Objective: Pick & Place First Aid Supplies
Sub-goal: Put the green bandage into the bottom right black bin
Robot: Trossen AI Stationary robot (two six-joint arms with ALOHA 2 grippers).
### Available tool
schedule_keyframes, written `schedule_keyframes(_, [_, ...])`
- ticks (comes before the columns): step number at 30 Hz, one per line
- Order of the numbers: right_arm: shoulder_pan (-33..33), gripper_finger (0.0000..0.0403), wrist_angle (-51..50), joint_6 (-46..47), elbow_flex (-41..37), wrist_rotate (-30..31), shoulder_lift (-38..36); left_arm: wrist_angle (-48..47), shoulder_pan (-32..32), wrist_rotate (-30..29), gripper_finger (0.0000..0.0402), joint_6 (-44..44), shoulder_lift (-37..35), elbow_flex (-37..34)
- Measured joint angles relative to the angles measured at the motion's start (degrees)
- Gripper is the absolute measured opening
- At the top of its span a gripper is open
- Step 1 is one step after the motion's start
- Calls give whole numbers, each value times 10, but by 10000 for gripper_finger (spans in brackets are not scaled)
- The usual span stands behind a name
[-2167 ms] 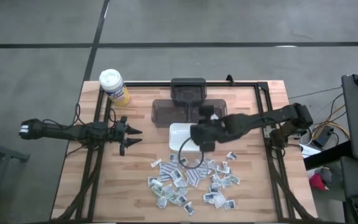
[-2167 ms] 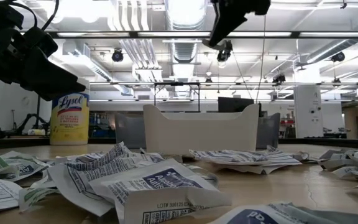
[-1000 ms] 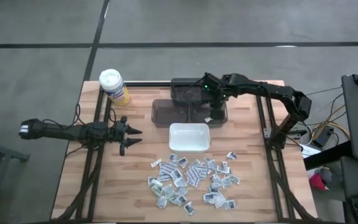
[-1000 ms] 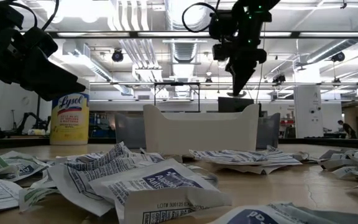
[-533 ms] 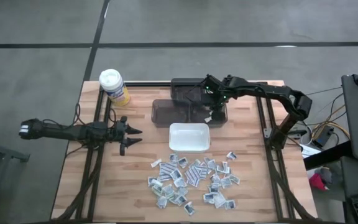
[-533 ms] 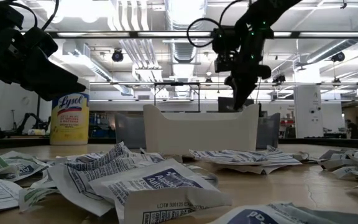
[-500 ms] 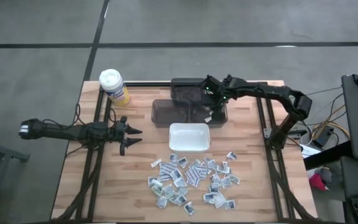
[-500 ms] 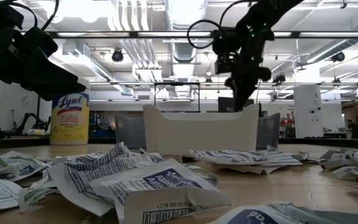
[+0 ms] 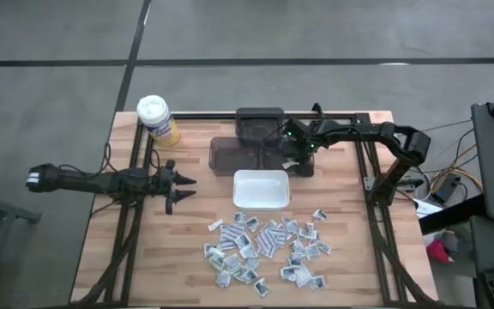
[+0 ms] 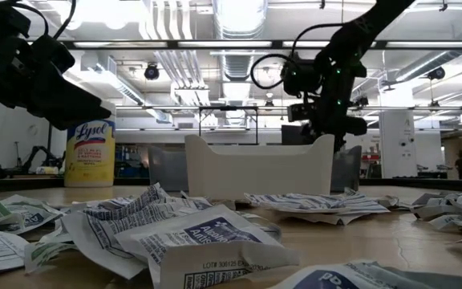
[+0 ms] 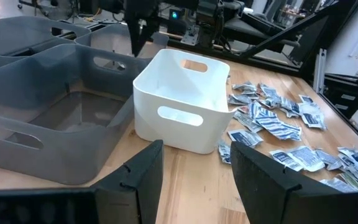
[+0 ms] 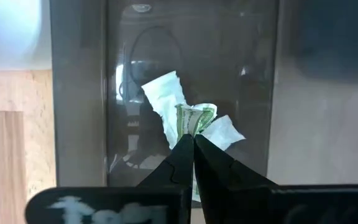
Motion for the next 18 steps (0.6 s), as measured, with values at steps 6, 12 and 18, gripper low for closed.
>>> schedule_keyframes(6, [0, 8, 24, -2, -14, 0, 0, 1, 0, -20, 183, 0, 0, 0])
schedule_keyframes(12, [1, 8, 37, -4, -5, 0, 0, 1, 0, -22, 183, 0, 0, 0])
schedule_keyframes(18, [1, 18, 37, -5, -4, 0, 0, 1, 0, -22, 183, 0, 0, 0])
